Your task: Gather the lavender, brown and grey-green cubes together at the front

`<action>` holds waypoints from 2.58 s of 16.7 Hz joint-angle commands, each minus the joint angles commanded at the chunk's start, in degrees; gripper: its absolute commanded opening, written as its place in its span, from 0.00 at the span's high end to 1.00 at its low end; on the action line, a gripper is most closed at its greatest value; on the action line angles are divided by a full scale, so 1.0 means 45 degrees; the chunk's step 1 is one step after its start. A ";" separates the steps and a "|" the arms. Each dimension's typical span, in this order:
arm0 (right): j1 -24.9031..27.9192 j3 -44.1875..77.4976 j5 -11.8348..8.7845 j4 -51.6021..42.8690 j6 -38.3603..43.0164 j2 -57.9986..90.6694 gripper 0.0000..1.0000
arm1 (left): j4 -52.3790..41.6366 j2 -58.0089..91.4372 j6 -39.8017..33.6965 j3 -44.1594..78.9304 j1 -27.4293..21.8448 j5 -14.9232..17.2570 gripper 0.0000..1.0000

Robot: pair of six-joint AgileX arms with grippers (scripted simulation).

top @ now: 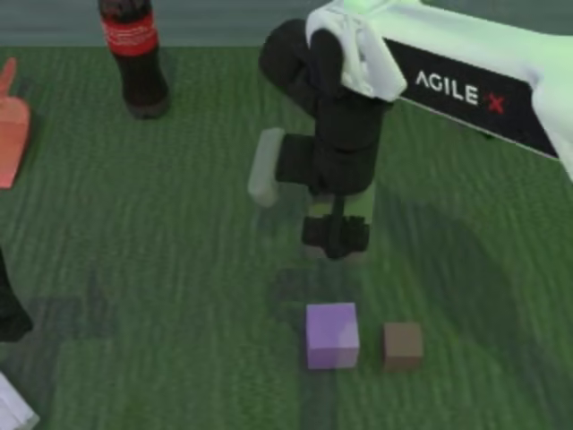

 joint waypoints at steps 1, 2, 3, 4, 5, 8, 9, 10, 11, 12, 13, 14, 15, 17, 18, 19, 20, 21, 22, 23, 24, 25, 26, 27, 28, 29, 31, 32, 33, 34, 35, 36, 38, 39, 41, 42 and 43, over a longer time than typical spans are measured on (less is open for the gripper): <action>0.0909 0.0578 -0.0009 -0.0299 0.0397 0.0300 1.00 | 0.0000 0.0000 0.0000 0.0000 0.0000 0.0000 0.00; 0.1753 0.1130 -0.0015 -0.0577 0.0781 0.0573 1.00 | 0.0000 0.0000 0.0000 0.0000 0.0000 0.0000 0.00; 0.2484 0.1638 -0.0016 -0.0819 0.1140 0.0806 1.00 | 0.0000 0.0000 0.0000 0.0000 0.0000 0.0000 0.00; 0.3087 0.2080 -0.0012 -0.1023 0.1466 0.0994 1.00 | 0.0000 0.0000 0.0000 0.0000 0.0000 0.0000 0.00; 0.3556 0.2443 -0.0005 -0.1184 0.1741 0.1139 1.00 | 0.0000 0.0000 0.0000 0.0000 0.0000 0.0000 0.00; 0.4154 0.2941 0.0013 -0.1392 0.2129 0.1315 1.00 | 0.0000 0.0000 0.0000 0.0000 0.0000 0.0000 0.00; 0.4154 0.2941 0.0013 -0.1392 0.2129 0.1315 1.00 | 0.0000 0.0000 0.0000 0.0000 0.0000 0.0000 0.00; 0.4154 0.2941 0.0013 -0.1392 0.2129 0.1315 1.00 | 0.0000 0.0000 0.0000 0.0000 0.0000 0.0000 0.00; 0.4126 0.2915 -0.0004 -0.1376 0.2139 0.1263 1.00 | 0.0000 0.0000 0.0000 0.0000 0.0000 0.0000 0.00; 0.4129 0.2872 -0.0002 -0.1333 0.2136 0.1261 1.00 | 0.0000 0.0000 0.0000 0.0000 0.0000 0.0000 0.00; 0.4128 0.2696 0.0004 -0.1156 0.2139 0.1267 1.00 | 0.0000 0.0000 0.0000 0.0000 0.0000 0.0000 0.00; 0.4119 0.2389 0.0012 -0.0844 0.2155 0.1288 1.00 | 0.0000 0.0000 0.0000 0.0000 0.0000 0.0000 0.00; 0.4109 0.1999 0.0016 -0.0400 0.2174 0.1323 1.00 | 0.0000 0.0000 0.0000 0.0000 0.0000 0.0000 0.00; 0.4127 0.1068 0.0015 0.0735 0.2179 0.1433 1.00 | 0.0000 0.0000 0.0000 0.0000 0.0000 0.0000 0.00; 0.4145 0.0609 0.0014 0.1229 0.2174 0.1495 1.00 | 0.0000 0.0000 0.0000 0.0000 0.0000 0.0000 0.00; 0.4161 0.0257 0.0014 0.1589 0.2169 0.1552 1.00 | 0.0000 0.0000 0.0000 0.0000 0.0000 0.0000 0.00; 0.4175 0.0040 0.0015 0.1812 0.2164 0.1599 1.00 | 0.0000 0.0000 0.0000 0.0000 0.0000 0.0000 0.00; 0.4182 -0.0042 0.0017 0.1899 0.2161 0.1624 1.00 | 0.0000 0.0000 0.0000 0.0000 0.0000 0.0000 0.00; 0.4182 -0.0042 0.0017 0.1899 0.2161 0.1624 1.00 | 0.0000 0.0000 0.0000 0.0000 0.0000 0.0000 0.00; 0.4182 -0.0042 0.0017 0.1899 0.2161 0.1624 1.00 | 0.0000 0.0000 0.0000 0.0000 0.0000 0.0000 0.00; 0.4182 -0.0042 0.0017 0.1899 0.2161 0.1624 1.00 | 0.0000 0.0000 0.0000 0.0000 0.0000 0.0000 0.00; 0.4182 -0.0042 0.0017 0.1899 0.2161 0.1624 0.92 | 0.0000 0.0000 0.0000 0.0000 0.0000 0.0000 0.00; 0.4182 -0.0042 0.0017 0.1899 0.2161 0.1624 0.85 | 0.0000 0.0000 0.0000 0.0000 0.0000 0.0000 0.00; 0.4182 -0.0042 0.0017 0.1899 0.2161 0.1624 0.77 | 0.0000 0.0000 0.0000 0.0000 0.0000 0.0000 0.00; 0.4182 -0.0042 0.0017 0.1899 0.2161 0.1624 0.70 | 0.0000 0.0000 0.0000 0.0000 0.0000 0.0000 0.00; 0.4182 -0.0042 0.0017 0.1899 0.2161 0.1624 0.62 | 0.0000 0.0000 0.0000 0.0000 0.0000 0.0000 0.00; 0.4182 -0.0042 0.0017 0.1899 0.2161 0.1624 0.47 | 0.0000 0.0000 0.0000 0.0000 0.0000 0.0000 0.00; 0.4182 -0.0042 0.0017 0.1899 0.2161 0.1624 0.40 | 0.0000 0.0000 0.0000 0.0000 0.0000 0.0000 0.00; 0.4182 -0.0042 0.0017 0.1899 0.2161 0.1624 0.32 | 0.0000 0.0000 0.0000 0.0000 0.0000 0.0000 0.00; 0.4182 -0.0042 0.0017 0.1899 0.2161 0.1624 0.25 | 0.0000 0.0000 0.0000 0.0000 0.0000 0.0000 0.00; 0.4182 -0.0042 0.0017 0.1899 0.2161 0.1624 0.17 | 0.0000 0.0000 0.0000 0.0000 0.0000 0.0000 0.00; 0.4182 -0.0042 0.0017 0.1899 0.2161 0.1624 0.10 | 0.0000 0.0000 0.0000 0.0000 0.0000 0.0000 0.00; 0.4182 -0.0042 0.0017 0.1899 0.2161 0.1624 0.00 | 0.0000 0.0000 0.0000 0.0000 0.0000 0.0000 0.00; 0.4182 -0.0042 0.0017 0.1899 0.2161 0.1624 0.00 | 0.0000 0.0000 0.0000 0.0000 0.0000 0.0000 0.00; 0.4182 -0.0042 0.0017 0.1899 0.2161 0.1624 0.00 | 0.0000 0.0000 0.0000 0.0000 0.0000 0.0000 0.00; 0.4182 -0.0042 0.0017 0.1899 0.2161 0.1624 0.00 | 0.0000 0.0000 0.0000 0.0000 0.0000 0.0000 0.00; 0.4182 -0.0042 0.0017 0.1899 0.2161 0.1624 0.00 | 0.0000 0.0000 0.0000 0.0000 0.0000 0.0000 0.00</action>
